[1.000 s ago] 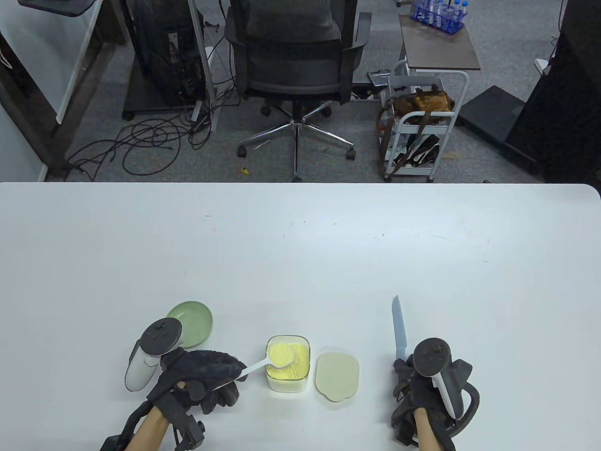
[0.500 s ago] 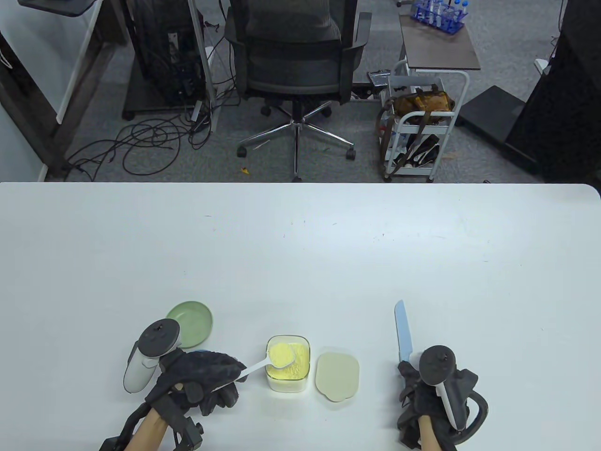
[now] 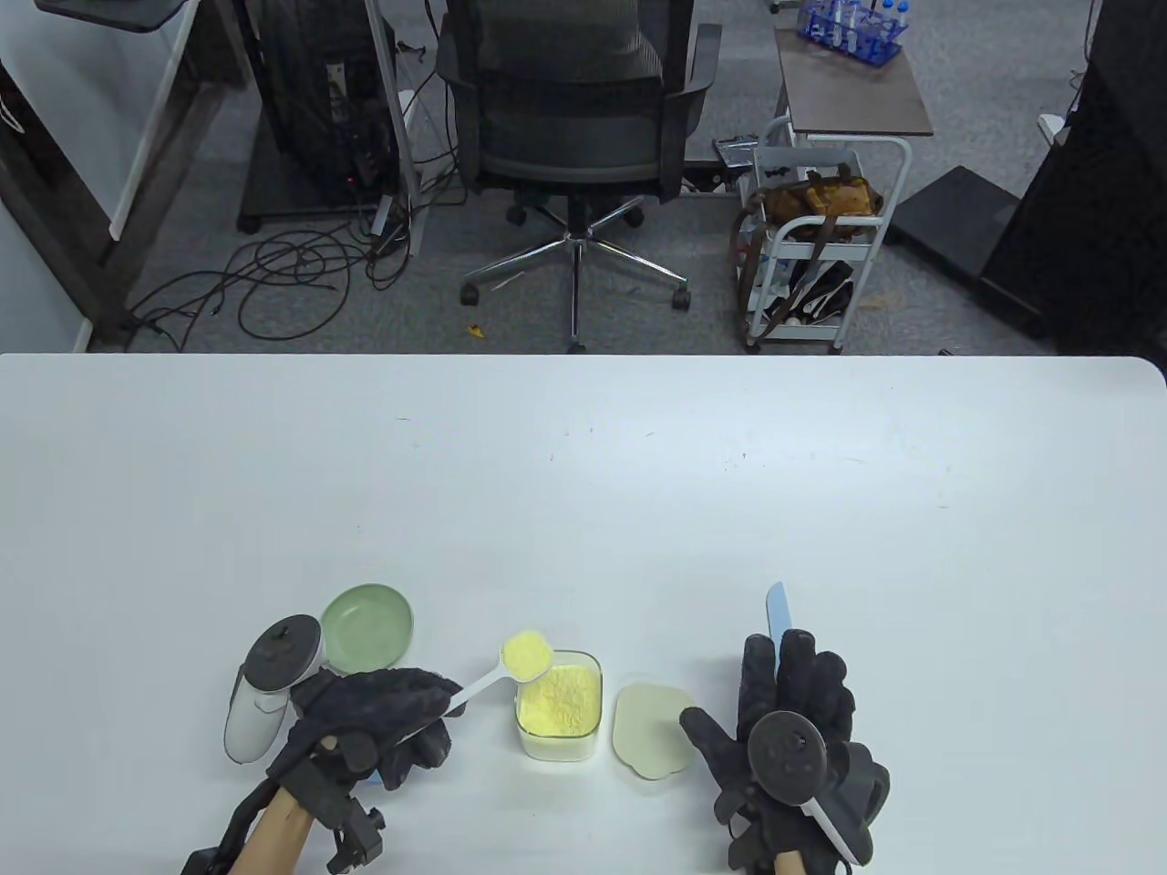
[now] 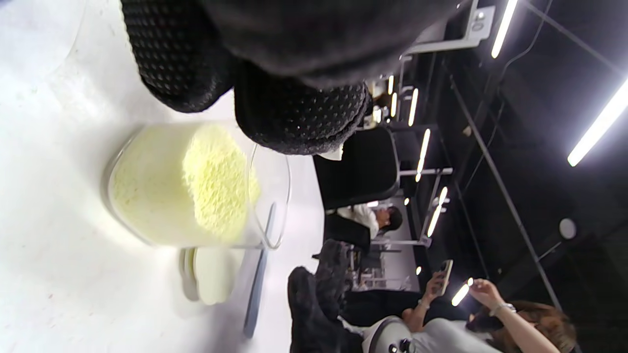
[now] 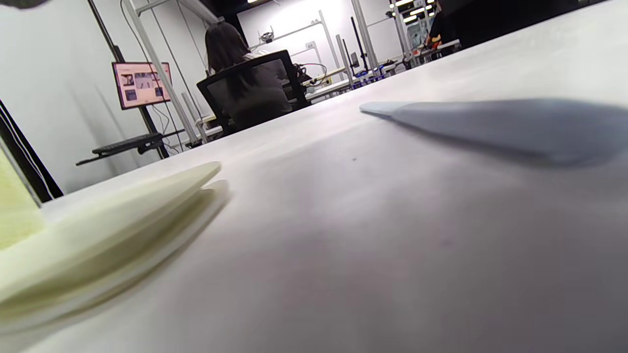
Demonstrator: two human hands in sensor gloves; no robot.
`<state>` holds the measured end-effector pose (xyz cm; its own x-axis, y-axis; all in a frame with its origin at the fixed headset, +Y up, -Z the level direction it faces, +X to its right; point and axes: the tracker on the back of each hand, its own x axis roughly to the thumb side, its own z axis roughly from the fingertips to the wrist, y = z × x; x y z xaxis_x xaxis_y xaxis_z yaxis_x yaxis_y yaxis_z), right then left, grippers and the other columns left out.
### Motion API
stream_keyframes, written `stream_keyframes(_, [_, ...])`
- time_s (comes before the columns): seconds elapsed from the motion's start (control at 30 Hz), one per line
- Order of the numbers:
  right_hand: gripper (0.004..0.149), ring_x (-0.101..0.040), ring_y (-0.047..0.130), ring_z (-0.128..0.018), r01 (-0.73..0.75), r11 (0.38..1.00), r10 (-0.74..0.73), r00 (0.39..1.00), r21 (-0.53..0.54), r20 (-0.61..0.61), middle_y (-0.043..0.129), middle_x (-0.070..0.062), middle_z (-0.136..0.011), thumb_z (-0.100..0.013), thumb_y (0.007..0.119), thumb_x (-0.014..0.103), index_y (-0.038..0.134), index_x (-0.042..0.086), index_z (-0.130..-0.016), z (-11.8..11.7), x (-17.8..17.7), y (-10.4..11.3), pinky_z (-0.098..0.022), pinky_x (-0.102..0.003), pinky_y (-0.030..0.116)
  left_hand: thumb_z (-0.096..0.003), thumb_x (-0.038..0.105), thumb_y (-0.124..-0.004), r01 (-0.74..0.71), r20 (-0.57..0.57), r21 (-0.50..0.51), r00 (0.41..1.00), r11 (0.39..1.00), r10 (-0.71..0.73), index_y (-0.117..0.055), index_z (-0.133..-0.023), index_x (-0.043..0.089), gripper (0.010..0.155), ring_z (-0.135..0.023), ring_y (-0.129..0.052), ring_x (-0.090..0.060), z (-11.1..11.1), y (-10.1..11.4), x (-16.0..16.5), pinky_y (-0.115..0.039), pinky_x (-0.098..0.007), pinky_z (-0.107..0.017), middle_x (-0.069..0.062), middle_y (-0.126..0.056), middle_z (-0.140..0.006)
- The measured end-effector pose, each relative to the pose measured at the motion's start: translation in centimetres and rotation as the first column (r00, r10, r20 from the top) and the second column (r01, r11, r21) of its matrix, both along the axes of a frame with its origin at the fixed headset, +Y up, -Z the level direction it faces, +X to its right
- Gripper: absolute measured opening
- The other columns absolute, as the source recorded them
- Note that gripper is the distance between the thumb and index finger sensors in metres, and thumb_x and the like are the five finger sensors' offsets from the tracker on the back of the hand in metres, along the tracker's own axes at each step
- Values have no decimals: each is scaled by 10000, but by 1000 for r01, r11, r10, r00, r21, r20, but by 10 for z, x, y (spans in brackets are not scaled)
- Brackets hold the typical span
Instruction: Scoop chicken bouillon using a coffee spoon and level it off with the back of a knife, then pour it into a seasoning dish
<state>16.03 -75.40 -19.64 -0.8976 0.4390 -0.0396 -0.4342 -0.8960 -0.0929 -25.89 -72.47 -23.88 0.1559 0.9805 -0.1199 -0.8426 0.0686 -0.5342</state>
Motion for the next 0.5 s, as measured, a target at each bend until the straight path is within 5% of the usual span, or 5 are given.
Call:
stream_keyframes(0.3, [878, -506, -21, -992, 156, 987, -157, 987, -48, -27, -86, -78, -1095, -442, 656, 670, 123, 284, -1022, -8, -3, -14, -688, -657, 28, -482, 273, -830, 90, -225, -5, 970, 996, -88, -783, -778, -60, 448, -39, -942, -8, 5, 9, -71, -841, -334, -353, -167, -1000, -406])
stream_keyframes(0.5, [871, -499, -27, -994, 176, 983, -177, 984, -49, -25, -90, -67, -1098, -448, 657, 663, 120, 289, -1024, -6, 1, -14, -688, -653, 15, -470, 284, -843, 112, -385, -87, 913, 990, -137, -776, -793, -42, 464, -61, -941, -11, 9, -11, -114, -828, -344, -378, -163, -992, -425])
